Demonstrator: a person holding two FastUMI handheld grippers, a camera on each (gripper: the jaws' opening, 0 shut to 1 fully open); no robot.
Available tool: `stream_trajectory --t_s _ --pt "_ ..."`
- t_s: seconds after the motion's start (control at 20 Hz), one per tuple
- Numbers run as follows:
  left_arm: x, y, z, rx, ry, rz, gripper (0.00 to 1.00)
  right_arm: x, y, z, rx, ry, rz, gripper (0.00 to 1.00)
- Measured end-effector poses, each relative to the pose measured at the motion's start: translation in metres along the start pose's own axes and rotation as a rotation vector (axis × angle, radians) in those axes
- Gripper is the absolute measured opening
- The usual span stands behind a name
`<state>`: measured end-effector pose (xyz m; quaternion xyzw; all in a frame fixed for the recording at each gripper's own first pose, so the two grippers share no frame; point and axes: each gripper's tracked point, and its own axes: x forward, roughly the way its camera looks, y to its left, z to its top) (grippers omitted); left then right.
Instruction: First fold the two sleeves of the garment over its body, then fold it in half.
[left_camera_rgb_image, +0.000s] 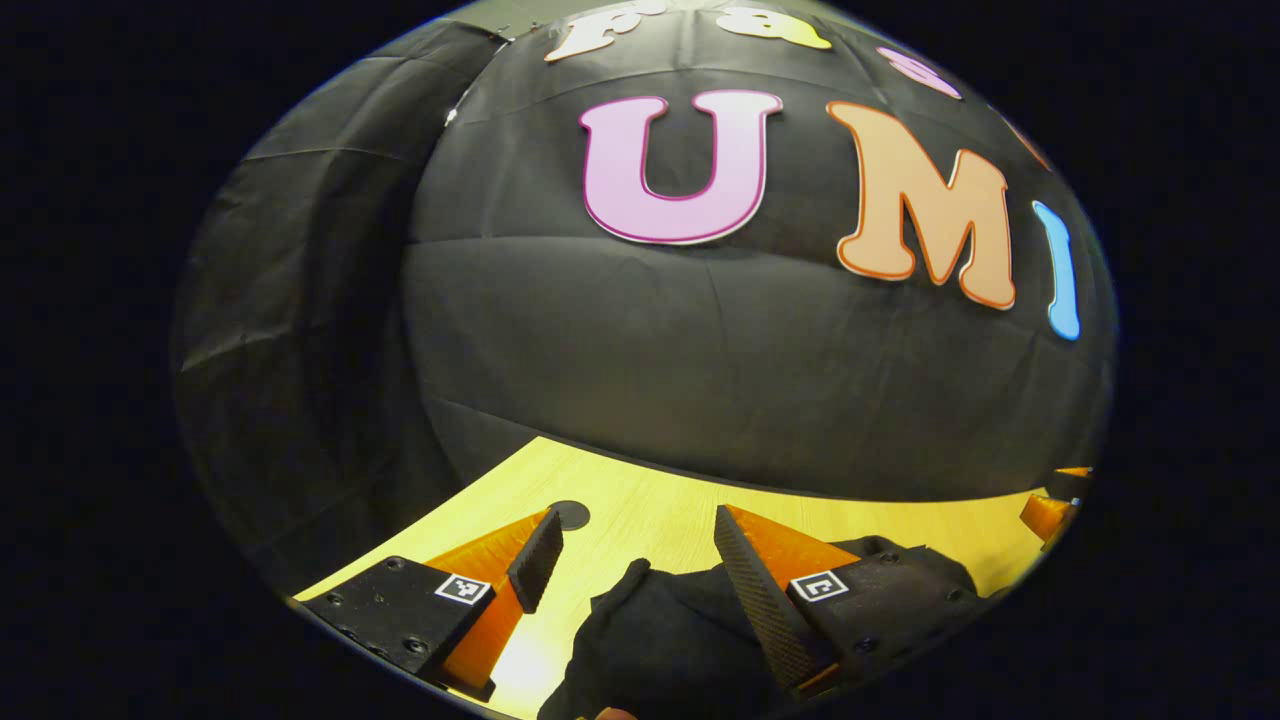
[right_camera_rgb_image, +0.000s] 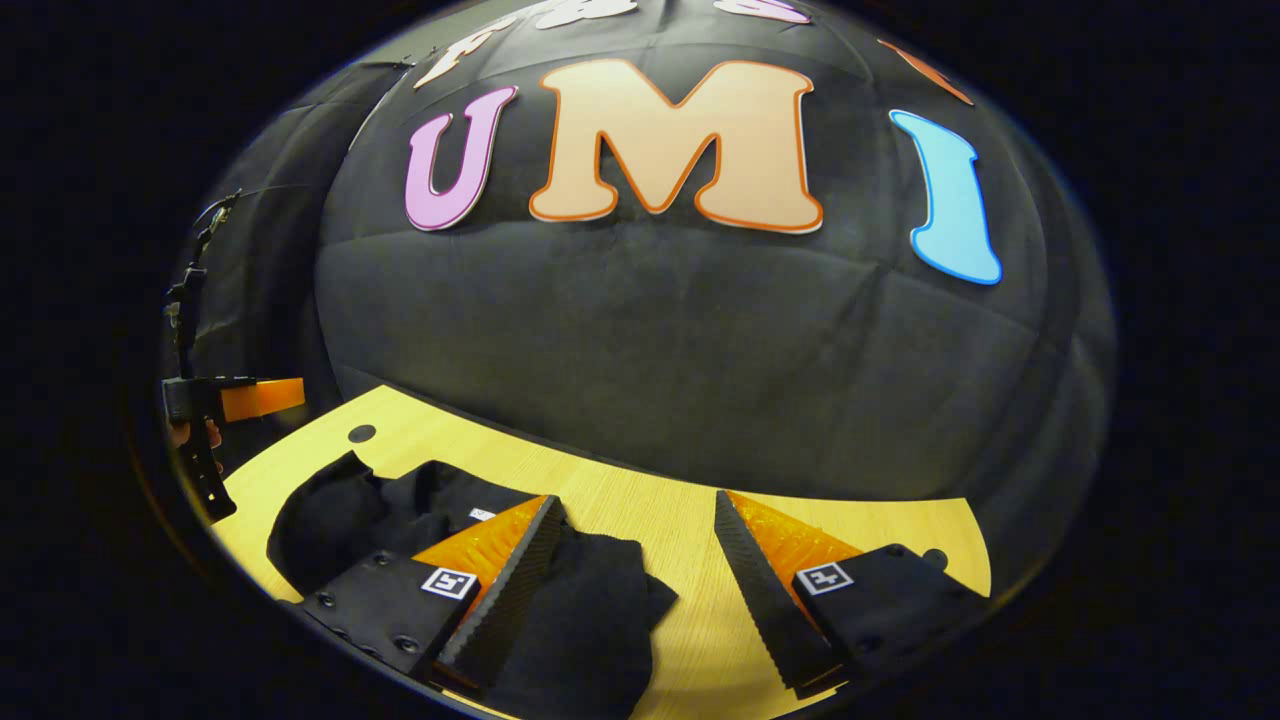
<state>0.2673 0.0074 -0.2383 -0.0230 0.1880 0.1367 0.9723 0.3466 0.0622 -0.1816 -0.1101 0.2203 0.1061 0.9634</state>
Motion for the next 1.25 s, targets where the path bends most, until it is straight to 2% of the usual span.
stream_trajectory --t_s 0.2,0.35,0.55,0.65,0.7,0.75,0.95,1.05,1.15,1.2,1.25 --pt "-0.036 -0.002 -0.002 -0.144 0.016 -0.064 0.93 -0.055 0.009 0.000 0.074 -0.053 0.040 1.00" --pt "-0.078 -0.001 -0.002 -0.179 0.005 -0.115 0.94 -0.105 0.025 -0.002 0.142 -0.113 0.096 1.00" --pt "-0.141 0.000 0.017 -0.145 -0.046 -0.149 0.94 -0.161 0.046 -0.006 0.210 -0.167 0.149 0.96" --pt "-0.174 0.000 0.027 -0.114 -0.080 -0.165 0.94 -0.186 0.057 -0.007 0.248 -0.187 0.169 0.99" --pt "-0.190 -0.001 0.027 -0.094 -0.092 -0.173 0.93 -0.199 0.063 -0.007 0.275 -0.200 0.179 0.96" --pt "-0.204 0.003 0.025 -0.070 -0.098 -0.174 0.92 -0.209 0.066 -0.008 0.299 -0.212 0.181 0.99" --pt "-0.253 0.019 0.015 -0.021 -0.093 -0.145 0.92 -0.249 0.076 -0.025 0.345 -0.218 0.173 0.95" --pt "-0.276 0.030 0.011 -0.012 -0.099 -0.128 0.93 -0.267 0.081 -0.035 0.358 -0.221 0.187 0.98" --pt "-0.286 0.054 0.004 0.040 -0.090 -0.073 0.93 -0.278 0.079 -0.045 0.336 -0.227 0.172 0.98" --pt "-0.291 0.066 0.003 0.073 -0.084 -0.044 0.92 -0.282 0.077 -0.051 0.322 -0.225 0.159 0.94" --pt "-0.295 0.077 0.006 0.100 -0.087 -0.013 0.92 -0.285 0.076 -0.053 0.316 -0.223 0.147 0.98"
